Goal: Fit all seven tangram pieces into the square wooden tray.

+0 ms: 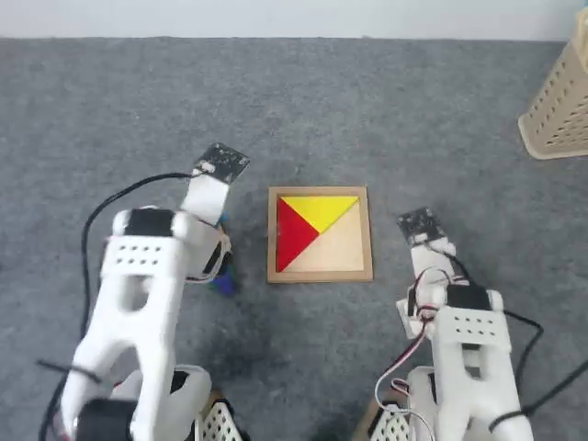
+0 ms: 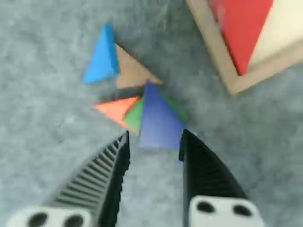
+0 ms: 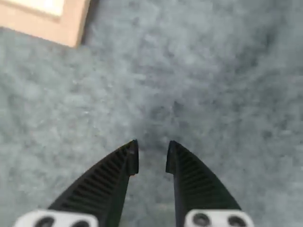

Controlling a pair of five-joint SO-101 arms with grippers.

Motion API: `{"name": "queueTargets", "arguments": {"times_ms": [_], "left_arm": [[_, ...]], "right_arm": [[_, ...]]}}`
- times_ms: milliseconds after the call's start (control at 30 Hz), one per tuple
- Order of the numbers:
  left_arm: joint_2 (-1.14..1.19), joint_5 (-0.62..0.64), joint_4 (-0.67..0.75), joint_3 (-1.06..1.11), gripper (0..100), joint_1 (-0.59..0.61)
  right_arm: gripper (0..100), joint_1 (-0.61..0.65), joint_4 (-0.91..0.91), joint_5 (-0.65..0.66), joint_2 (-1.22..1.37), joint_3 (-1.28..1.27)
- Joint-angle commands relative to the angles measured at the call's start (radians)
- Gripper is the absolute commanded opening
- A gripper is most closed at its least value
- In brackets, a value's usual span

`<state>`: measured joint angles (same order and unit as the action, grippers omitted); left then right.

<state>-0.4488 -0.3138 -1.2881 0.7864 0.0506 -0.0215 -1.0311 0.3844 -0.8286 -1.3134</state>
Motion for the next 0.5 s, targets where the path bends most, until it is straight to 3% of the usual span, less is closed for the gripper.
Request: {"name": "queueTargets", "arguments": {"times_ms": [0, 467], "left_arm": [[0.117, 0.097, 0.095, -0.025, 17, -0.018], [0.270, 0.160, 0.127, 0.002, 19, -0.023]], "right_arm": [[10.2, -0.015, 0.064, 0.020, -0.031, -0.034], [10.2, -0.018, 0.067, 0.020, -0.031, -0.044]]}}
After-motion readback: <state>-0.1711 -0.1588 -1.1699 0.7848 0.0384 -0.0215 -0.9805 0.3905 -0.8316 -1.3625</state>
